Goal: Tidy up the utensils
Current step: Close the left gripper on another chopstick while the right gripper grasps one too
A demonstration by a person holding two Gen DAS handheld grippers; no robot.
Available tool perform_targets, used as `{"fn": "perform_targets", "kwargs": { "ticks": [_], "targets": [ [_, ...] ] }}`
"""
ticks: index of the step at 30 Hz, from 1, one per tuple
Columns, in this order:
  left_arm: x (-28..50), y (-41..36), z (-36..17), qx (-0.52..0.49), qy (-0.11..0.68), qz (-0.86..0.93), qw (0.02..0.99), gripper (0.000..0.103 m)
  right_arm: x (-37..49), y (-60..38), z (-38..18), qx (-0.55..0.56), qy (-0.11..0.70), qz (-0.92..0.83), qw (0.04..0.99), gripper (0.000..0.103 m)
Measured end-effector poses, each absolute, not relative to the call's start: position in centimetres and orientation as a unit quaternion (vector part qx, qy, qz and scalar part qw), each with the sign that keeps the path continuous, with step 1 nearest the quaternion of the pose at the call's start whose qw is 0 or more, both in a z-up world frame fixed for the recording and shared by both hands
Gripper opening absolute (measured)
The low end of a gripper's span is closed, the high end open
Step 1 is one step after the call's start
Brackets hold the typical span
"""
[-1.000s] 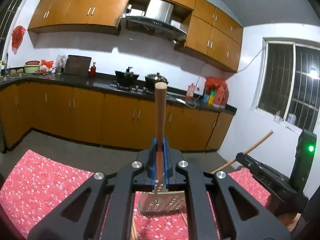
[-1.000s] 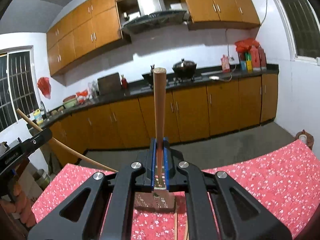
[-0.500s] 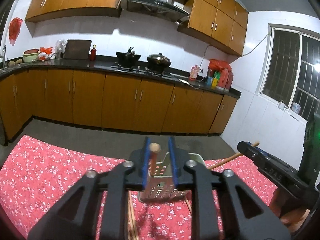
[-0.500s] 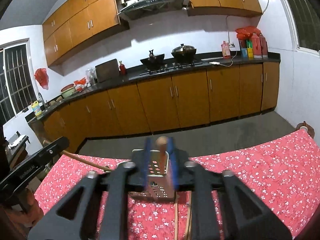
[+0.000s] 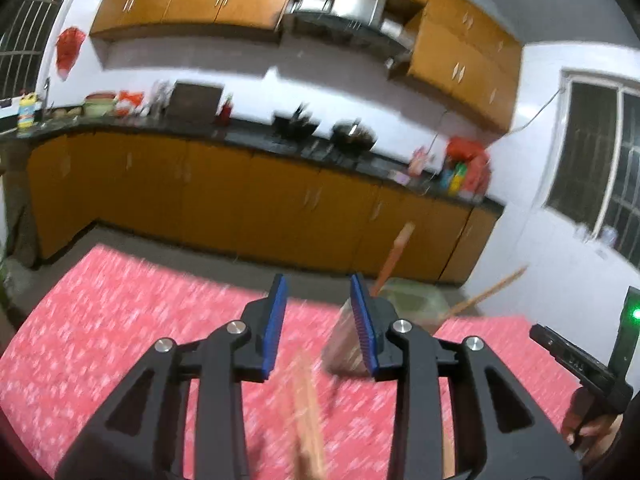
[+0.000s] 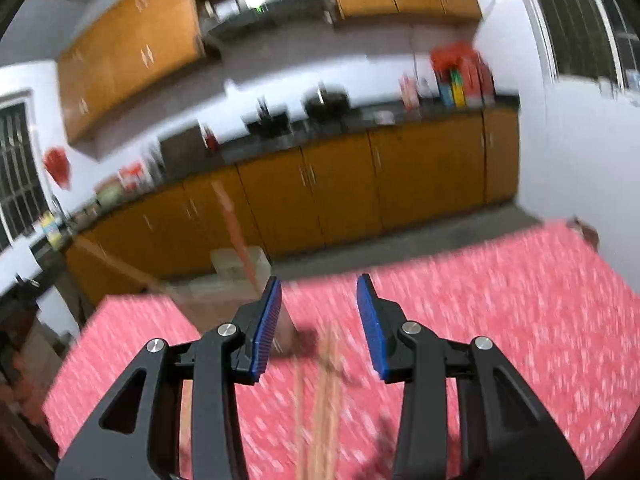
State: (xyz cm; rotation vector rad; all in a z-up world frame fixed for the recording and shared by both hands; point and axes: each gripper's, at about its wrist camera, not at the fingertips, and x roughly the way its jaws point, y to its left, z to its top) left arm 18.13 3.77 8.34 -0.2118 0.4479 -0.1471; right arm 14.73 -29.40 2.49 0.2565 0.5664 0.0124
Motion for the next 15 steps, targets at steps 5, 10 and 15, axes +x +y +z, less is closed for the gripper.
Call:
{"fn": "perform_targets", "kwargs": {
  "ticks": [5,10,15],
  "targets": [
    [18.0,4.9,1.6,-0.093,0.322,-0.053,0.94,0.034,15.3,-28.5,-5.1,0.131,0.392,0.024,0.91,0.019],
    [17.4,4.7,-2.5,-0.079,0.374,-0.058,0.922,0.033,15.3,-26.4,-8.0,0.117,0.426,0.041,0.896,0.019],
    [16.6,4.0,-4.7,-0.067,0.398,-0.069,0.913,0.033,15.7,-25.4,-9.9,0.094,0.443,0.036,0.891,0.016]
  ]
}}
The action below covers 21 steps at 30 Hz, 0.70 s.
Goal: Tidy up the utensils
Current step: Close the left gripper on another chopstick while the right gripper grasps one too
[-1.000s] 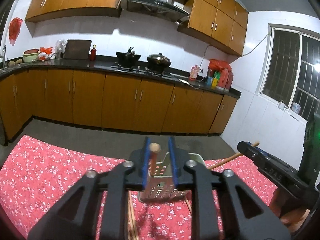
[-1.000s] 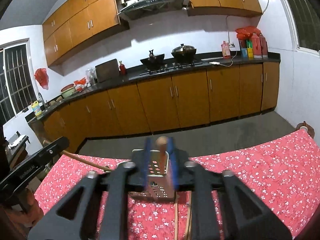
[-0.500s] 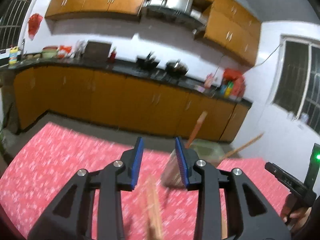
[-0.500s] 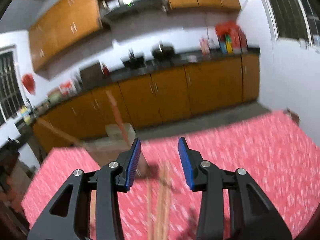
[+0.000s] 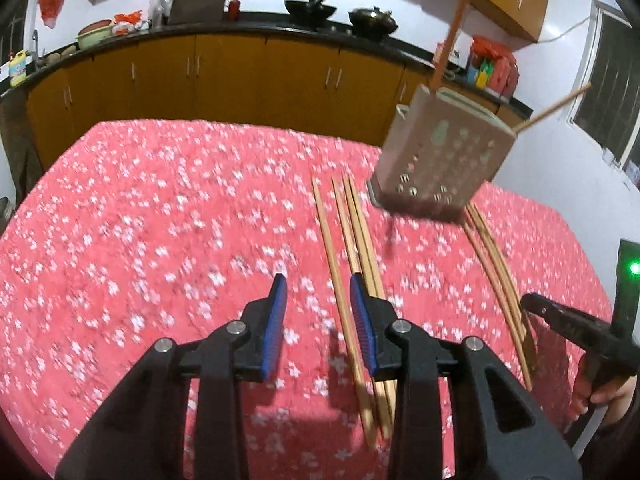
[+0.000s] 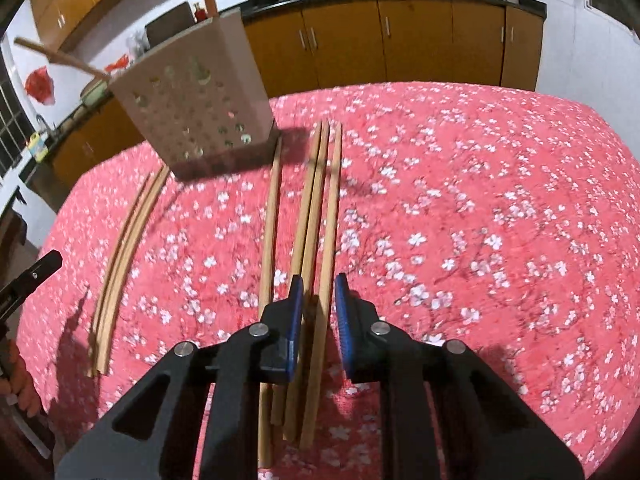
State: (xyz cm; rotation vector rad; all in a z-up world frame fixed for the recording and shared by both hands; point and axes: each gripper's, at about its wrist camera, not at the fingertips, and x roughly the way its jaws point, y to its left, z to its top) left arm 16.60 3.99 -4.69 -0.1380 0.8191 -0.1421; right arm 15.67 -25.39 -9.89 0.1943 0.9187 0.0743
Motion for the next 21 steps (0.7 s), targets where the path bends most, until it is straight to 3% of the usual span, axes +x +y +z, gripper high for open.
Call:
{"fn": "perform_targets", "kwargs": {
  "ticks": [4,21],
  "targets": [
    [16.5,3.4,-5.7,-0.066,0.411,-0.074,0.906,0.033,15.6,-25.9,-10.2,0.086,0.445,0.02,0.891,0.007],
    [17.5,0.8,-8.6,-0.041,0.454,-0.089,0.886,0.016,15.9,-27.4,-10.3,0.087,0.433,-0.023,0.897,0.007]
  ]
}}
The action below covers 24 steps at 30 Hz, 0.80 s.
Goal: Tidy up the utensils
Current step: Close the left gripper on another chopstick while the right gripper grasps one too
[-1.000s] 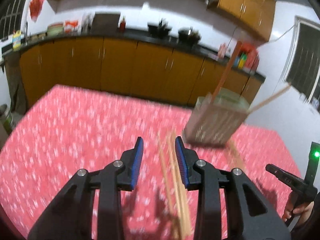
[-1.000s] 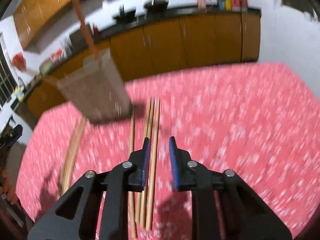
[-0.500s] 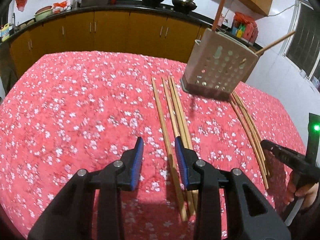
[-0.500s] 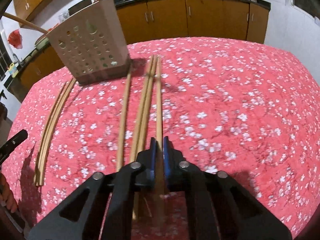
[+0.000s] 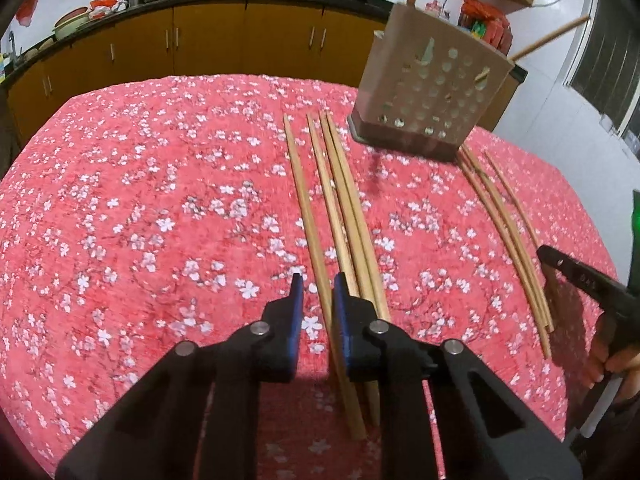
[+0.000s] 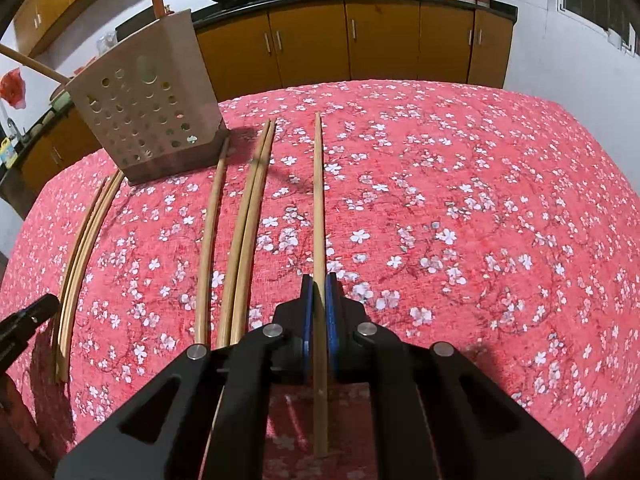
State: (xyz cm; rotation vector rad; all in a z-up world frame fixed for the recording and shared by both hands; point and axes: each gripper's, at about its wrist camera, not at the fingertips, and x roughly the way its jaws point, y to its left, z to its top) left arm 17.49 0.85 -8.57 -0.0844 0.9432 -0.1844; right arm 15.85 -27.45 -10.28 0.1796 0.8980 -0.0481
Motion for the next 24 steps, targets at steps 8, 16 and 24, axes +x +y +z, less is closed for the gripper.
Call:
{"fn": "perform_targets", "kwargs": {
  "ticks": [8,16,24],
  "targets": [
    [17.6,0.5,-8.9,-0.014,0.445,-0.078,0.892,0.01,14.9,-27.0,-10.1,0.085,0.43,-0.015,0.899,0.008],
    [17.4,0.1,-8.9,0.008,0.439,-0.071,0.896,0.009,14.7,-26.8,-10.2,0.071,0.429,-0.017,0.901,0.008],
    [20.1,3.1,-9.0,-0.006,0.44,-0.035,0.897,0.008,16.1,-27.4,-10.4,0.067,0.423,-0.021,0.903,0.007]
  ]
}}
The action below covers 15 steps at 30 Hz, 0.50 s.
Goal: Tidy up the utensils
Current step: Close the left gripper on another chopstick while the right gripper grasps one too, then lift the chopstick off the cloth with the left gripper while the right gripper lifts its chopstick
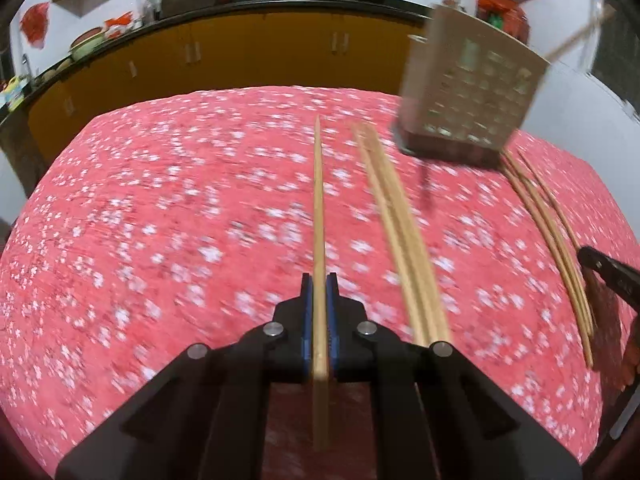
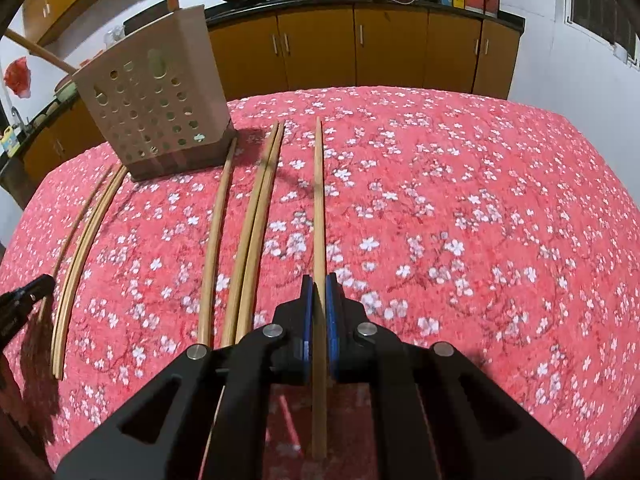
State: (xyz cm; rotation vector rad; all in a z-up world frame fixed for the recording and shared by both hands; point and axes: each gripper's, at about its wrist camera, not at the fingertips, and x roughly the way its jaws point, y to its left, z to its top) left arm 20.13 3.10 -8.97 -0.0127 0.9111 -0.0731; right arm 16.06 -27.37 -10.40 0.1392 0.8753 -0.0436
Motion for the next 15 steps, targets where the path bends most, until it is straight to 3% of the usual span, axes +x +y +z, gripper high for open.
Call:
{"fn": "perform_targets", "kwargs": {
  "ticks": [15],
  "targets": [
    [20.0,5.0,-9.0,-0.044,0.435,-0.044,0.898,0.009,16.1,-27.4,-10.6,0.061,0.415,-0.025,0.907,0.008]
  ]
}}
